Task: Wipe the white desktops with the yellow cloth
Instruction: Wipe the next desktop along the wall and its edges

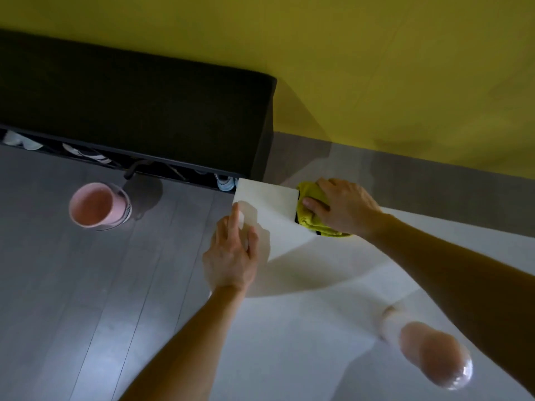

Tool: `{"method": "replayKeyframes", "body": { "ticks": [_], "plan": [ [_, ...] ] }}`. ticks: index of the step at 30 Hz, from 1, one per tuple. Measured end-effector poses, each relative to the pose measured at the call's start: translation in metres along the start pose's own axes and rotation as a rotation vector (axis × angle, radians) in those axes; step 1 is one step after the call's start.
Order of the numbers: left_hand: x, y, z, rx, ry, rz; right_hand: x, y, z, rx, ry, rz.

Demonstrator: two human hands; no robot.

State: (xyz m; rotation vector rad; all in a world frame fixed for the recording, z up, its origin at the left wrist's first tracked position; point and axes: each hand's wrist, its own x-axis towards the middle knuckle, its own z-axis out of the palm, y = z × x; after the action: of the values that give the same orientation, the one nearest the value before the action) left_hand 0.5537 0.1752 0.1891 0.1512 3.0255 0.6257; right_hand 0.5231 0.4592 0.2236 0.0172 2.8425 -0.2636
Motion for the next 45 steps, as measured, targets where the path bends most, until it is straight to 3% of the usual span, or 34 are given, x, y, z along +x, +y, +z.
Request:
{"method": "replayKeyframes", "body": {
  "ticks": [8,14,17,19,27,32,37,45],
  "plan": [
    [0.0,-0.003,0.007,0.044,0.032,-0.021,0.08,-0.121,0.009,0.105,-0.03,-0.25],
    [-0.001,-0.006,0.006,0.053,0.003,-0.023,0.015,-0.02,0.006,0.136,-0.07,-0.135],
    [0.0,-0.009,0.006,0.177,0.016,0.084,-0.023,0.041,-0.001,0.064,-0.044,-0.111],
    [0.003,-0.009,0.006,0.223,0.027,0.154,-0.027,0.046,0.0,0.04,-0.051,-0.109],
    [0.003,-0.009,0.009,0.134,0.081,0.152,0.072,-0.091,0.011,0.143,-0.012,-0.315],
    [0.0,-0.01,0.008,0.129,0.053,0.142,0.017,-0.013,0.012,0.216,-0.012,-0.232],
    [0.001,-0.006,0.005,0.132,0.019,0.137,-0.047,0.074,0.0,0.095,-0.029,-0.141],
    [0.002,-0.005,0.005,0.127,0.046,0.151,0.056,-0.069,0.006,0.092,-0.055,-0.361]
  ]
}}
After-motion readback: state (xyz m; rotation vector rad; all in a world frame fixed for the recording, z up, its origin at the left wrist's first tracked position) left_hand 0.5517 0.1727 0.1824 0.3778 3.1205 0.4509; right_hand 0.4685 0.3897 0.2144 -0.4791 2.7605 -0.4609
